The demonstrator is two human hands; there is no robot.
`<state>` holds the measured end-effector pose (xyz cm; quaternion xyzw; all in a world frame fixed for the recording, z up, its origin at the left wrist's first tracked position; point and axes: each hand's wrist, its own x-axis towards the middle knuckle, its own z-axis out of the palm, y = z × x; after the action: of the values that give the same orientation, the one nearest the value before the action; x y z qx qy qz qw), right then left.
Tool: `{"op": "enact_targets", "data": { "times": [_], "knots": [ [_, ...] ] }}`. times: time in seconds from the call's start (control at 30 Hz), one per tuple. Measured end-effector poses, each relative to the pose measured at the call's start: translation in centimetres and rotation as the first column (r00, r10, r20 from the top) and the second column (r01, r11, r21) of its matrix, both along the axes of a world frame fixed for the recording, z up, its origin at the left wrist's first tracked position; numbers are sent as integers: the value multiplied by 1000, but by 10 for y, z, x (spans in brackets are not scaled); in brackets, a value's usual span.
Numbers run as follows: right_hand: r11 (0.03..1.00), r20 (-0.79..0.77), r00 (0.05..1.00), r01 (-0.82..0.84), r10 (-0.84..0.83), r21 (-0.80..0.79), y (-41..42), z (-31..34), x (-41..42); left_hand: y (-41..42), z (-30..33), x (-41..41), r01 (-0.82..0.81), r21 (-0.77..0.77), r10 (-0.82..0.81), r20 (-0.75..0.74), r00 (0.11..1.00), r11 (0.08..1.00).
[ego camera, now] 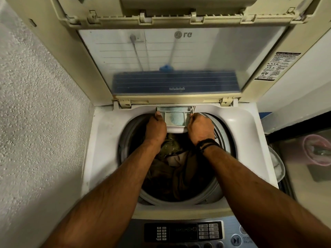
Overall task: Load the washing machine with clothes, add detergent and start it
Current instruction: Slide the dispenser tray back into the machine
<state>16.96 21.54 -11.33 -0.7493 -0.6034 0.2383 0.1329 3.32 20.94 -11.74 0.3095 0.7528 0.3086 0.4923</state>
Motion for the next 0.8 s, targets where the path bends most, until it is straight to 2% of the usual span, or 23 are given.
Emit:
{"op": "enact_targets", "data": {
  "times": [0.2,0.5,0.67,0.8],
  "knots": [
    [1000,-9,1000,22,-22,14,-4,-7,-4,-3,-4,-2,5,40,-5,18,1000,999],
    [999,53,998,-22,24,-41,0,-1,-3,-1,-5,0,-8,4,8,-10,1000,1000],
    [987,72,997,-9,20,-161,11,8,-2,3,2,-1,-3,-46,2,-13,1000,999],
    [999,-7,1000,30,-30,-40,3,4,-1,1,3,-4,-9,-54,13,67,998,998]
  ]
}}
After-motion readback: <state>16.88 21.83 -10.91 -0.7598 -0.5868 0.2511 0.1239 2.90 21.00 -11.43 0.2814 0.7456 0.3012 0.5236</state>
